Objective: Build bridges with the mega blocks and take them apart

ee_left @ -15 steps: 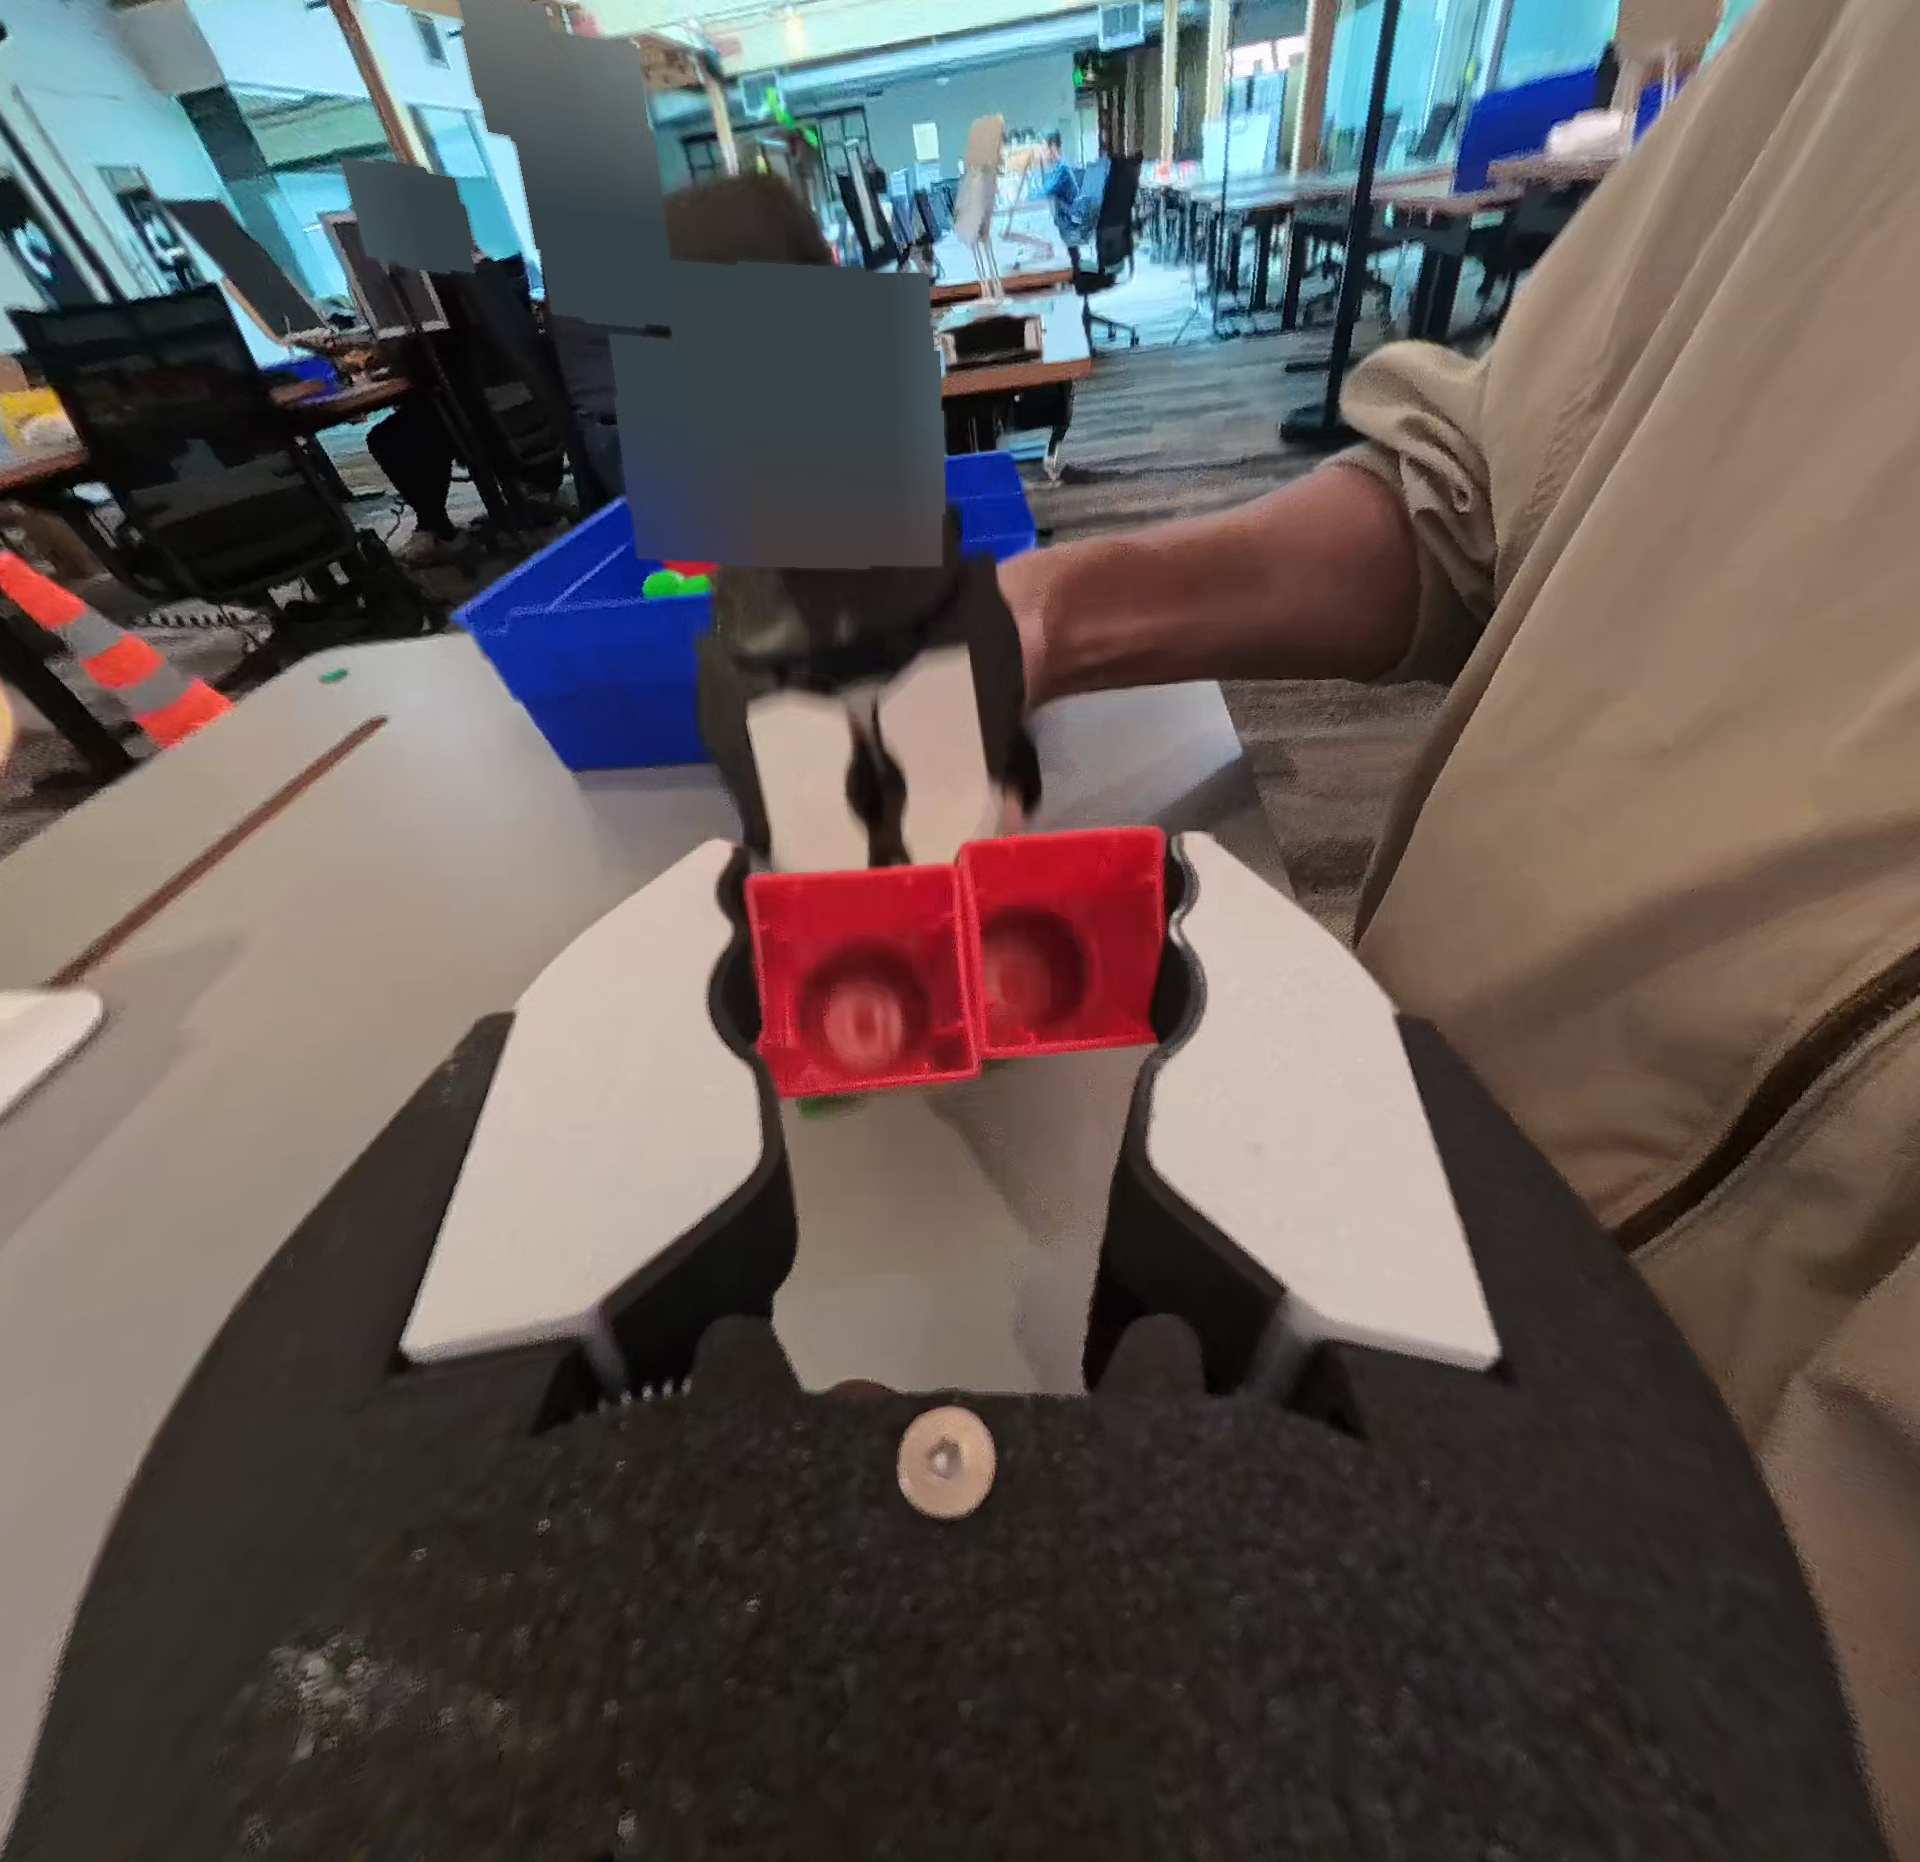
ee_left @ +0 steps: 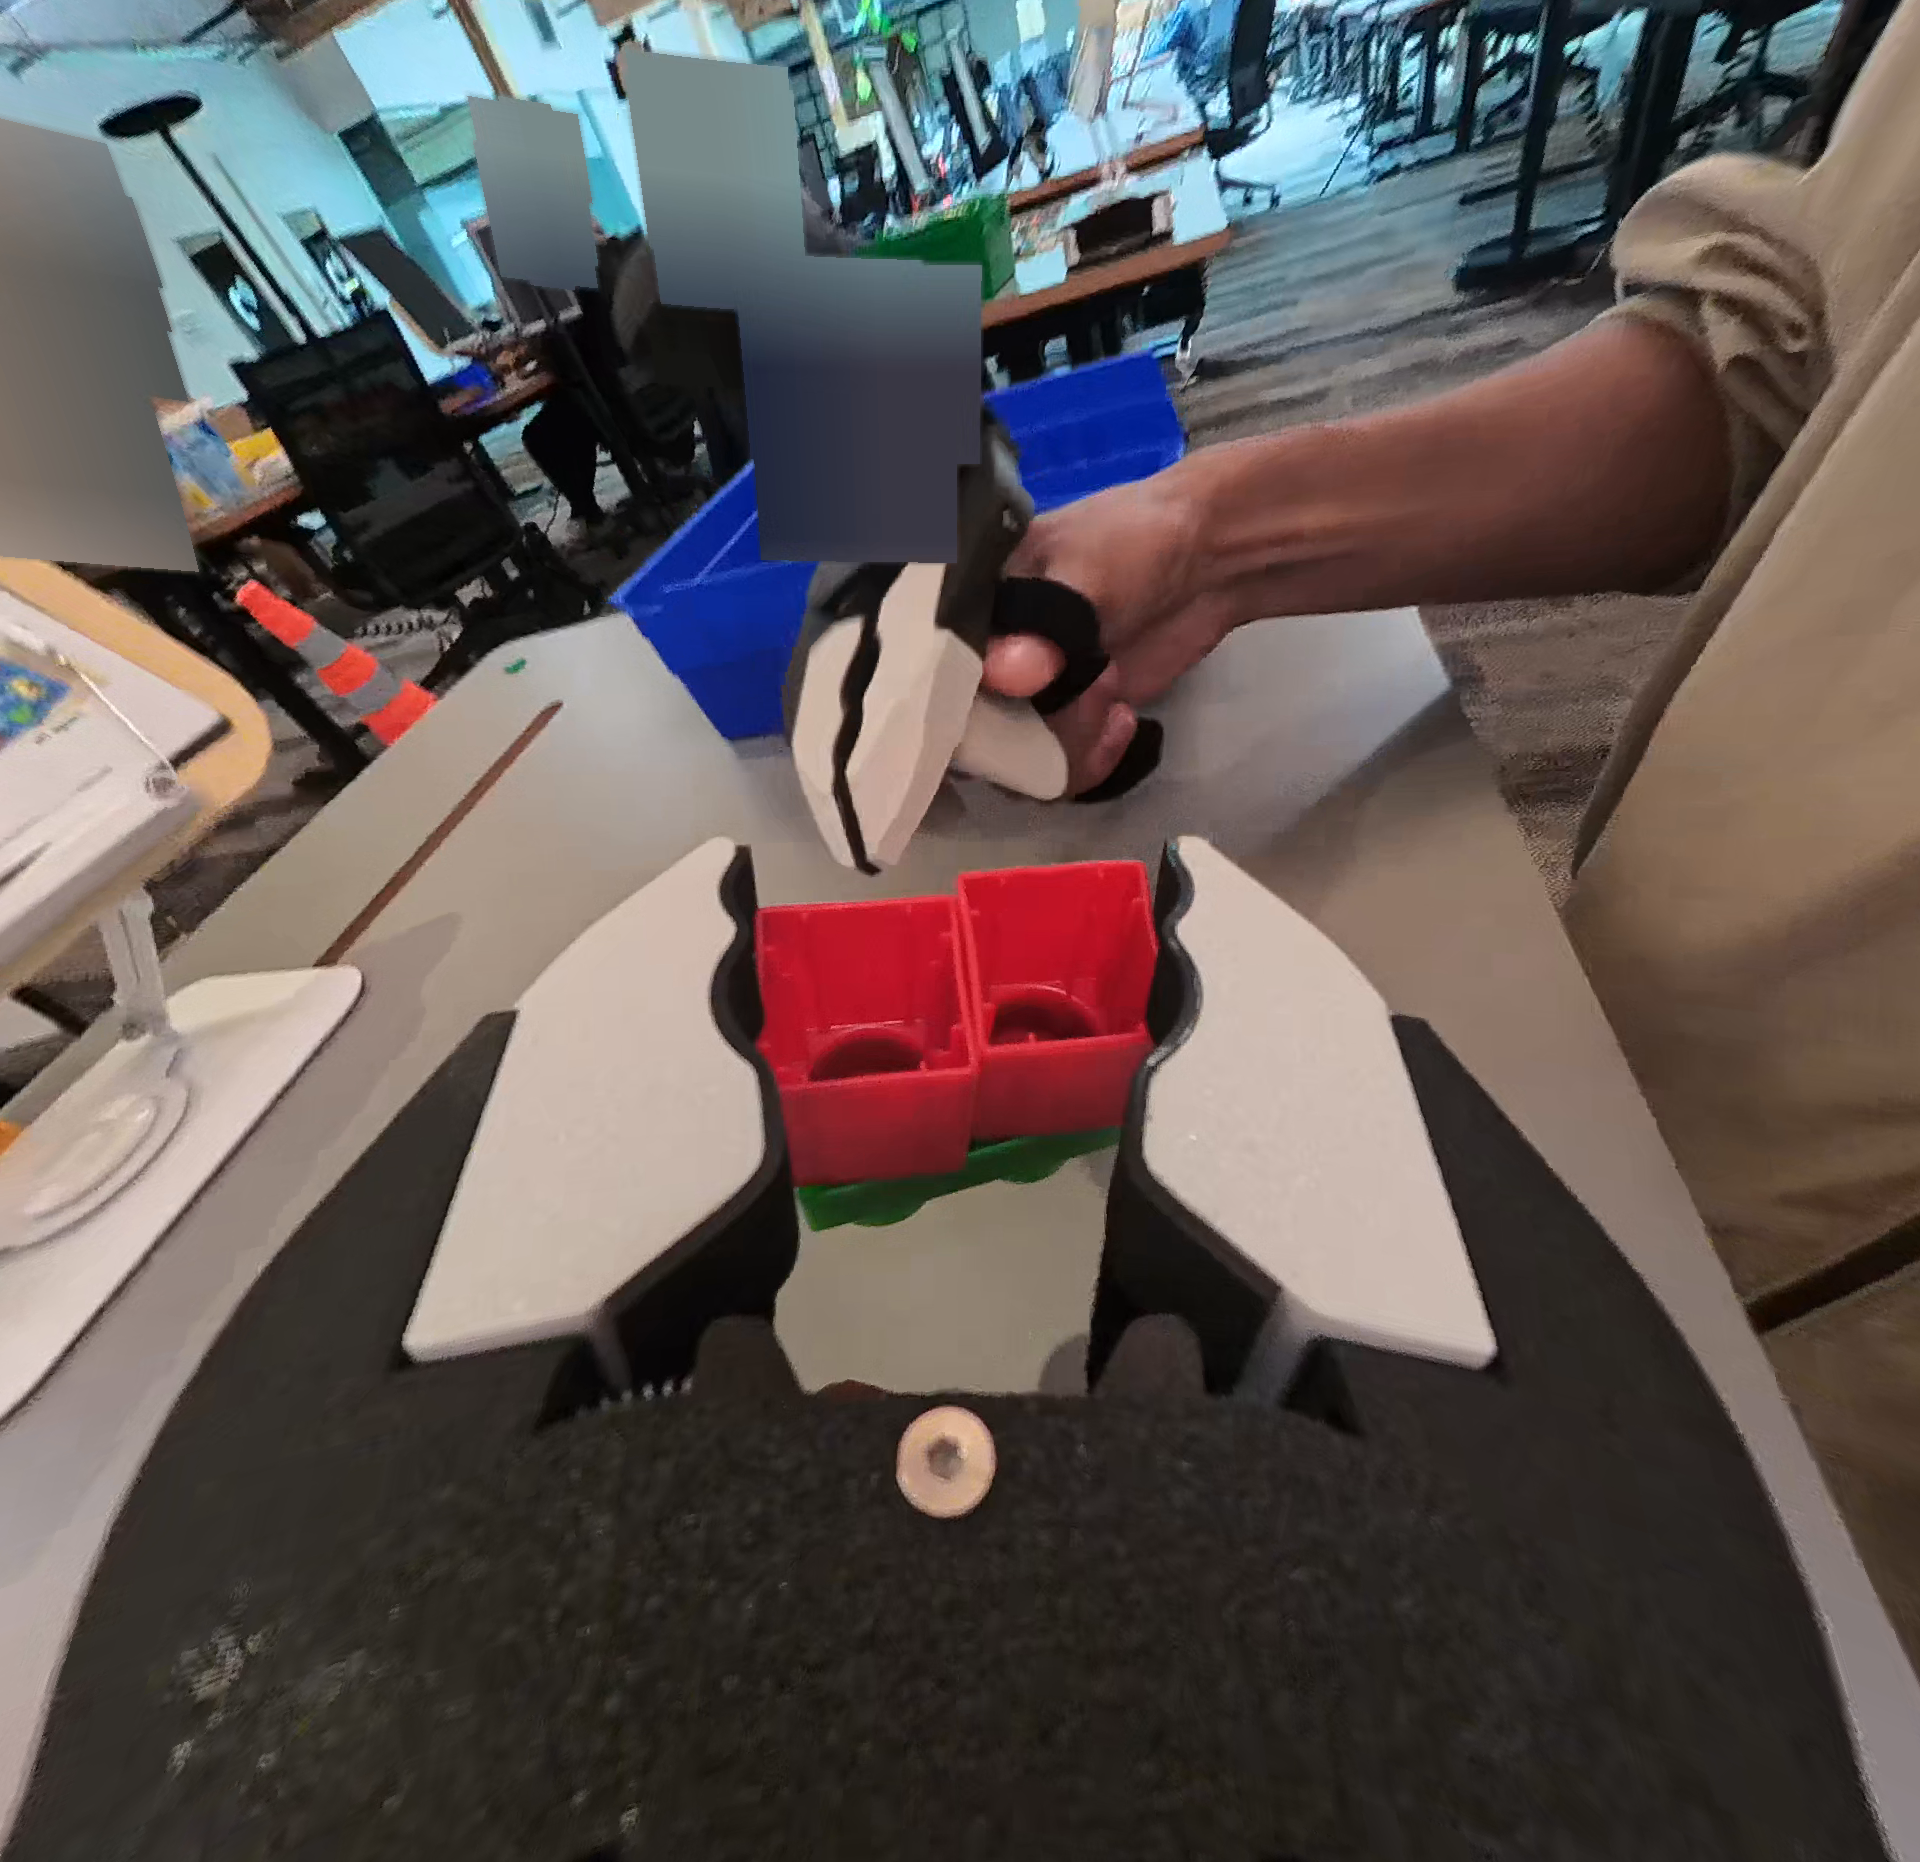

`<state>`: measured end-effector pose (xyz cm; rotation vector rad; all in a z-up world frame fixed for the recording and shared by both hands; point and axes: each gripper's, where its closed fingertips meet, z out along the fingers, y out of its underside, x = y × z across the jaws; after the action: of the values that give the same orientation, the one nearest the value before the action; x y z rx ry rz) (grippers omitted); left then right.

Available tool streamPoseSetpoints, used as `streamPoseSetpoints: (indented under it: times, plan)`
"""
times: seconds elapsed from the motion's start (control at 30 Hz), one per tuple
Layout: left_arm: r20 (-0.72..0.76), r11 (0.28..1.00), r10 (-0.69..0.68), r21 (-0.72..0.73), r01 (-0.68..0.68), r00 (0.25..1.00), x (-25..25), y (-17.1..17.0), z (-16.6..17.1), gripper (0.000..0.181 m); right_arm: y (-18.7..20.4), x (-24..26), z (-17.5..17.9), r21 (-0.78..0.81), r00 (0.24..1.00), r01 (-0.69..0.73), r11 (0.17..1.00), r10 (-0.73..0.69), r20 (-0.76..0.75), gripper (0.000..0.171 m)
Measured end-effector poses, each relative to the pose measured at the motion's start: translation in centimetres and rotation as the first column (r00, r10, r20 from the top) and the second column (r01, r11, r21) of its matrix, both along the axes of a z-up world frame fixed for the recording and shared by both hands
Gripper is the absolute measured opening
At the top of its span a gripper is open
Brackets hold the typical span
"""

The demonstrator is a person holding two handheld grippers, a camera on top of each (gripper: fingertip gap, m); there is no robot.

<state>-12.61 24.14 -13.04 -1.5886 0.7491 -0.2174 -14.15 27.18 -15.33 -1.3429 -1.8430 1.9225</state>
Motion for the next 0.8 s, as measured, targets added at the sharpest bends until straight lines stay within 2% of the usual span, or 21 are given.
streamPoseSetpoints:
  times: [0.03,0.07,0.13,0.17,0.23,0.33,0.4,0.53,0.63,0.67,0.8]
  plan:
    - [-0.008,1.000,-0.005,0.019,0.006,1.000,0.2,-0.2,0.5,0.073,-0.5,0.2,0.4,-0.109,1.000,-0.013,0.994,0.016,0.022,0.010]
    - [-0.020,0.999,-0.010,0.040,0.011,1.000,0.3,-0.4,1.0,0.073,-1.1,0.4,0.7,-0.232,0.998,-0.030,0.972,0.042,0.046,0.036]
    - [-0.008,0.997,-0.021,0.076,0.021,1.000,0.6,-0.6,2.2,0.073,-2.1,1.0,1.5,-0.467,0.992,-0.091,0.880,0.122,0.037,0.045]
    - [0.017,0.996,-0.033,0.089,0.031,0.999,0.7,-0.7,2.9,0.073,-2.2,1.0,1.5,-0.549,0.991,-0.092,0.831,0.132,0.034,0.055]
    - [0.055,0.991,-0.050,0.125,0.043,0.997,1.1,-0.9,4.1,0.073,-2.4,0.9,1.5,-0.653,0.987,-0.102,0.751,0.159,0.029,0.075]
    - [0.101,0.983,-0.089,0.171,0.071,0.991,1.9,-1.4,5.6,0.073,-3.4,1.4,2.6,-0.766,0.969,-0.186,0.615,0.243,-0.039,0.080]
    - [0.121,0.977,-0.108,0.198,0.082,0.987,2.4,-1.5,6.4,0.073,-4.6,1.8,2.9,-0.785,0.947,-0.243,0.570,0.315,-0.065,0.090]
    - [0.143,0.967,-0.138,0.232,0.103,0.980,3.0,-1.6,6.9,0.073,-6.3,2.6,4.5,-0.806,0.898,-0.349,0.479,0.416,-0.142,0.089]
    - [0.147,0.967,-0.138,0.233,0.102,0.979,3.3,-1.3,6.4,0.073,-6.6,2.9,5.4,-0.808,0.877,-0.398,0.433,0.439,-0.196,0.063]
    - [0.154,0.967,-0.131,0.239,0.092,0.979,3.3,-1.3,6.4,0.073,-6.6,2.8,5.1,-0.800,0.881,-0.392,0.454,0.436,-0.184,0.054]
    - [0.104,0.977,-0.077,0.209,0.053,0.992,2.3,-1.1,4.9,0.074,-5.9,2.0,3.8,-0.776,0.917,-0.311,0.549,0.387,-0.094,0.049]
